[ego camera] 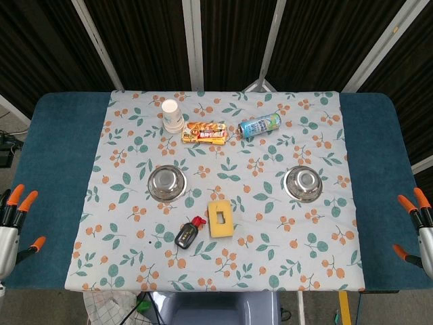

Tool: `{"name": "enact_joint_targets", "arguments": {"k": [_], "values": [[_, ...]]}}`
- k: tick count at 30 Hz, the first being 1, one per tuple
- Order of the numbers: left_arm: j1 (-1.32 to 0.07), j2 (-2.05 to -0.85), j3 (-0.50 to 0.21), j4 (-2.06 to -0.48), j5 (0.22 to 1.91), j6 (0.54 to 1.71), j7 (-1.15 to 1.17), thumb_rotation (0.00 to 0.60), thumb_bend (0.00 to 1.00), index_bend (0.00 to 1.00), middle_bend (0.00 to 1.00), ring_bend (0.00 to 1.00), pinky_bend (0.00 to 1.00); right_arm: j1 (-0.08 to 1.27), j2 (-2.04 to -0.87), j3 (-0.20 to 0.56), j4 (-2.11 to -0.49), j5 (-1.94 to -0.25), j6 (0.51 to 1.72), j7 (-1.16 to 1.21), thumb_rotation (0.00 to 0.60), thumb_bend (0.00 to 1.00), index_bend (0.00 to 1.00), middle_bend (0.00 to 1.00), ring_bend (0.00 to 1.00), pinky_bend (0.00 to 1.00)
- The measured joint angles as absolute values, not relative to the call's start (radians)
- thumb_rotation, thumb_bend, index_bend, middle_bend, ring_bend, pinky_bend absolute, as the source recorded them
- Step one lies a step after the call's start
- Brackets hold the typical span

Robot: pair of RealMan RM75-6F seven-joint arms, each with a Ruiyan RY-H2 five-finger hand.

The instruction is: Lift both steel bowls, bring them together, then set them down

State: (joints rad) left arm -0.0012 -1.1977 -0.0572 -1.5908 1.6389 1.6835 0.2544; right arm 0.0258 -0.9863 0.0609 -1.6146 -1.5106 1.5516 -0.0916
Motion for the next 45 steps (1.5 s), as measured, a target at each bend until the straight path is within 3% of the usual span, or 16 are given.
{"name": "enact_joint_targets", "arguments": {"k": [34, 40, 45], "values": [[-0.023, -1.124, -0.031, -1.647, 1.617, 1.603, 0.143, 0.600, 0.15, 0.12, 0.00, 0.00, 0.09, 0.028, -0.993, 0.063, -1.695, -1.491, 1.509, -0.010, 0.600, 0.04, 0.20, 0.02, 0.10, 0.04], [-0.031, -1.123, -0.036, -1.652, 1.591, 1.581, 0.142, 0.600, 0.15, 0.12, 0.00, 0.00, 0.09, 0.068, -0.994, 0.074, -1.700, -1.469, 1.437, -0.027, 0.600, 0.04, 0.20, 0.02, 0.10, 0.04], [-0.056, -1.121, -0.045, -1.669, 1.572, 1.534, 0.171, 0.600, 0.14, 0.11, 0.00, 0.00, 0.09, 0.148, -0.994, 0.100, -1.738, -1.412, 1.306, -0.100, 0.600, 0.04, 0.18, 0.00, 0.10, 0.04]]}}
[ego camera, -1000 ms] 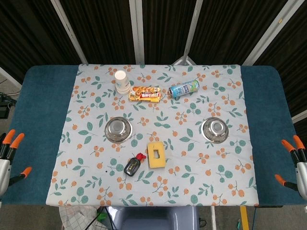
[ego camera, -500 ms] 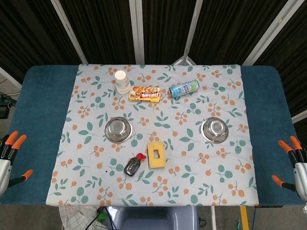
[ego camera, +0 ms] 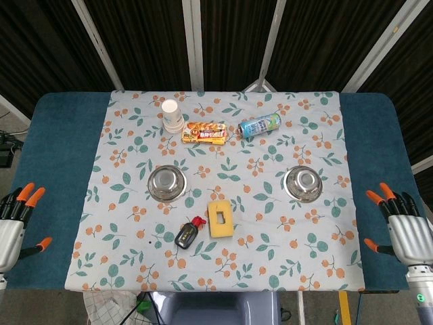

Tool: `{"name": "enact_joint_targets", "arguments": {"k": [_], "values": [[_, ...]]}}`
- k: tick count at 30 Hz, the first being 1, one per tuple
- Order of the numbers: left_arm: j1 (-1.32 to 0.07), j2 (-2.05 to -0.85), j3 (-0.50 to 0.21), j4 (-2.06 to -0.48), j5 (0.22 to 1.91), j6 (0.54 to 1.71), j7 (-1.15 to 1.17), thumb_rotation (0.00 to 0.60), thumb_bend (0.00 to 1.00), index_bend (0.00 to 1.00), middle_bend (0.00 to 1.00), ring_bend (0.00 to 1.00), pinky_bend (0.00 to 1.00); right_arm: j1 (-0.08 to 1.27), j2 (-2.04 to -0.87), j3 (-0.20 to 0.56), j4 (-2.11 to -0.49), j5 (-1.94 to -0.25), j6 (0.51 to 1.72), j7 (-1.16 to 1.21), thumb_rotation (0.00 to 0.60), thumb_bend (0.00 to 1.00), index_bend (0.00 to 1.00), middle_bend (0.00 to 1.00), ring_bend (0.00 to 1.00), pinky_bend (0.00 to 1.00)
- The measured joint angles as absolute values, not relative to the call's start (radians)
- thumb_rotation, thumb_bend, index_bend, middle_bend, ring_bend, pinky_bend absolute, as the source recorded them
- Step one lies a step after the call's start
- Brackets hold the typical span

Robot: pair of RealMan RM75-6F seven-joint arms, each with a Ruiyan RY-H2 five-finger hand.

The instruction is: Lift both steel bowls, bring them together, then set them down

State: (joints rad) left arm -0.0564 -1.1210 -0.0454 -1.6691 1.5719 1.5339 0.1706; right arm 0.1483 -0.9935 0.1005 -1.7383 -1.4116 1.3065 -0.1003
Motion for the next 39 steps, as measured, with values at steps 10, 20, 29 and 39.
{"name": "enact_joint_targets", "arguments": {"k": [10, 20, 29, 39], "values": [[-0.084, -1.148, -0.046, -1.695, 1.539, 1.482, 0.238, 0.600, 0.14, 0.11, 0.00, 0.00, 0.09, 0.330, -1.129, 0.173, -1.759, -1.203, 1.130, -0.370, 0.600, 0.04, 0.16, 0.00, 0.08, 0.04], [-0.068, -1.171, -0.034, -1.662, 1.545, 1.510, 0.232, 0.600, 0.14, 0.11, 0.00, 0.00, 0.09, 0.514, -1.388, 0.243, -1.622, -0.919, 1.025, -0.572, 0.600, 0.04, 0.13, 0.00, 0.08, 0.04], [-0.063, -1.177, -0.047, -1.645, 1.526, 1.526, 0.234, 0.600, 0.15, 0.11, 0.00, 0.00, 0.09, 0.643, -1.511, 0.303, -1.459, -0.781, 0.945, -0.592, 0.600, 0.04, 0.13, 0.00, 0.08, 0.04], [-0.068, -1.187, -0.058, -1.638, 1.496, 1.519, 0.257, 0.600, 0.15, 0.12, 0.00, 0.00, 0.09, 0.705, -1.516, 0.300, -1.337, -0.693, 0.864, -0.606, 0.600, 0.04, 0.15, 0.03, 0.16, 0.08]]}}
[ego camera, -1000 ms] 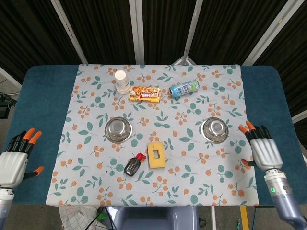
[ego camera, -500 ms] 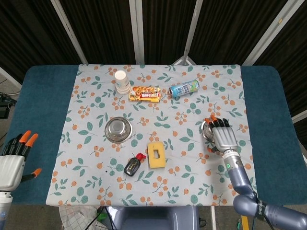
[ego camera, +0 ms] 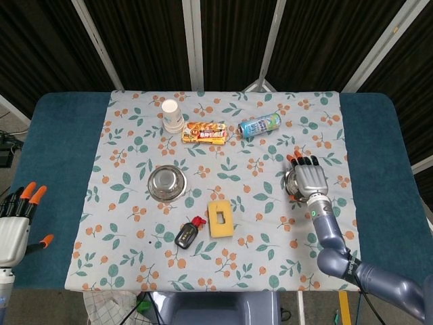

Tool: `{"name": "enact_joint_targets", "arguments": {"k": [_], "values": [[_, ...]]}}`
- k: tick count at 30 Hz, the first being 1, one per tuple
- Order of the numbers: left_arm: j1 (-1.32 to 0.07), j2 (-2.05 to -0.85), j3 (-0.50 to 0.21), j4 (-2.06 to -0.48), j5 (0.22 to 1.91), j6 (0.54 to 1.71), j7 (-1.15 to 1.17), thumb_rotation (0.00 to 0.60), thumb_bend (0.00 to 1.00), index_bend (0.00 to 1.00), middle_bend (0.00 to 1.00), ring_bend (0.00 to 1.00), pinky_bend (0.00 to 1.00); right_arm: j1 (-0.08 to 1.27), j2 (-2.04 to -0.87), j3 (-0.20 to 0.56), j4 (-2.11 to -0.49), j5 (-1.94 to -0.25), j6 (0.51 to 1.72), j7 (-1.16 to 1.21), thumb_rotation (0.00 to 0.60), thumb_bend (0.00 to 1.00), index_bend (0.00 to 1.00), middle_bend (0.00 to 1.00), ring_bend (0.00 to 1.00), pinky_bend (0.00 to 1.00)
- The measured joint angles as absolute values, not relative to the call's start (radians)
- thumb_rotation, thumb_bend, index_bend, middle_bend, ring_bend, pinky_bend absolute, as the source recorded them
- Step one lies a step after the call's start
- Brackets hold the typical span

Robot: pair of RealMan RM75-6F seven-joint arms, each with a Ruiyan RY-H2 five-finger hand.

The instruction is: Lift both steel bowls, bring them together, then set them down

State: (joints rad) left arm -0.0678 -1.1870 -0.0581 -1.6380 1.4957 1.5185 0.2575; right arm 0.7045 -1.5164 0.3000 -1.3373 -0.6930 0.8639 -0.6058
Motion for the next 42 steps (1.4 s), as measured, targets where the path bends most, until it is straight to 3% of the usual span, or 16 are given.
{"name": "enact_joint_targets", "arguments": {"k": [14, 32, 38, 42], "values": [[-0.070, -1.212, -0.060, -1.632, 1.478, 1.516, 0.288, 0.600, 0.15, 0.13, 0.00, 0.00, 0.09, 0.720, -1.492, 0.256, -1.295, -0.680, 0.798, -0.553, 0.600, 0.04, 0.19, 0.07, 0.27, 0.18], [-0.071, -1.212, -0.060, -1.638, 1.466, 1.513, 0.280, 0.600, 0.15, 0.13, 0.00, 0.00, 0.09, 0.731, -1.503, 0.214, -1.234, -0.682, 0.775, -0.511, 0.600, 0.04, 0.20, 0.09, 0.24, 0.19], [-0.071, -1.214, -0.058, -1.642, 1.463, 1.511, 0.280, 0.600, 0.15, 0.14, 0.00, 0.00, 0.09, 0.735, -1.487, 0.202, -1.236, -0.678, 0.762, -0.505, 0.600, 0.04, 0.20, 0.11, 0.29, 0.29], [-0.071, -1.215, -0.059, -1.643, 1.460, 1.511, 0.280, 0.600, 0.15, 0.14, 0.00, 0.00, 0.09, 0.737, -1.474, 0.191, -1.244, -0.673, 0.761, -0.511, 0.600, 0.04, 0.20, 0.12, 0.20, 0.23]]}}
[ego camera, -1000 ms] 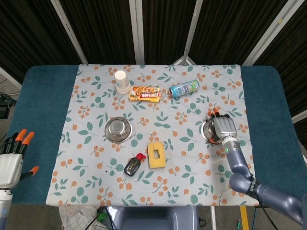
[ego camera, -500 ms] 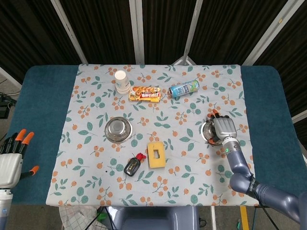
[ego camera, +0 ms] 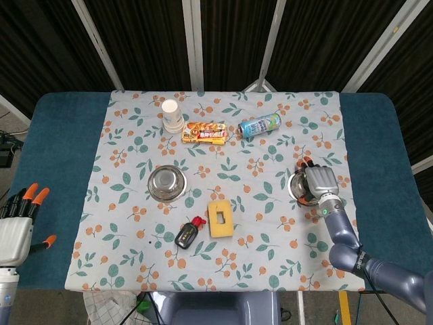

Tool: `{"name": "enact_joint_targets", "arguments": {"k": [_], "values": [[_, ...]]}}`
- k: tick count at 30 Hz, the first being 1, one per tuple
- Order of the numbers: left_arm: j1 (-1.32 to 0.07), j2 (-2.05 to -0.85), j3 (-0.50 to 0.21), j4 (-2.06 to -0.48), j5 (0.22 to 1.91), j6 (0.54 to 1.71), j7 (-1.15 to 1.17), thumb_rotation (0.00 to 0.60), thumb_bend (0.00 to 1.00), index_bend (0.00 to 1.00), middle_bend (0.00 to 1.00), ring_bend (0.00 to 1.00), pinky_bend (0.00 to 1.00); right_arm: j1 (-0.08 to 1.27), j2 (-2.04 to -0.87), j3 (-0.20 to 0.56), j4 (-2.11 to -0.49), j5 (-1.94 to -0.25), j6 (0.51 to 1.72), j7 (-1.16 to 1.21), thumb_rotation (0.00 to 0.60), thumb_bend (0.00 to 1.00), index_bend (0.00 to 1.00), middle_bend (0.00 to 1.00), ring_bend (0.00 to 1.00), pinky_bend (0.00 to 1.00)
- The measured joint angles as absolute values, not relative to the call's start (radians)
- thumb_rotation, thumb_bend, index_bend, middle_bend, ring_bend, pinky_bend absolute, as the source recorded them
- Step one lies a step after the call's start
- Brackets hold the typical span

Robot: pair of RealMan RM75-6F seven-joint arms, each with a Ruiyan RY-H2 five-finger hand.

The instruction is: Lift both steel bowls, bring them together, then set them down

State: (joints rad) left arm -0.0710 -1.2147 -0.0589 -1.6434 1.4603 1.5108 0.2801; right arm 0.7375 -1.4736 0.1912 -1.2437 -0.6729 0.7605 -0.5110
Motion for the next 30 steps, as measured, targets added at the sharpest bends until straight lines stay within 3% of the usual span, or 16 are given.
{"name": "enact_joint_targets", "arguments": {"k": [14, 22, 30], "values": [[-0.069, -1.214, -0.060, -1.646, 1.463, 1.521, 0.273, 0.600, 0.16, 0.16, 0.00, 0.00, 0.09, 0.748, -1.447, 0.166, -1.285, -0.669, 0.754, -0.500, 0.600, 0.04, 0.20, 0.12, 0.21, 0.21], [-0.066, -1.215, -0.062, -1.644, 1.469, 1.534, 0.261, 0.600, 0.16, 0.17, 0.00, 0.00, 0.09, 0.755, -1.447, 0.152, -1.285, -0.681, 0.770, -0.503, 0.600, 0.04, 0.30, 0.25, 0.41, 0.45], [-0.066, -1.216, -0.062, -1.643, 1.467, 1.534, 0.259, 0.600, 0.16, 0.18, 0.00, 0.00, 0.09, 0.748, -1.458, 0.154, -1.280, -0.719, 0.796, -0.468, 0.600, 0.06, 0.41, 0.31, 0.44, 0.47]]}}
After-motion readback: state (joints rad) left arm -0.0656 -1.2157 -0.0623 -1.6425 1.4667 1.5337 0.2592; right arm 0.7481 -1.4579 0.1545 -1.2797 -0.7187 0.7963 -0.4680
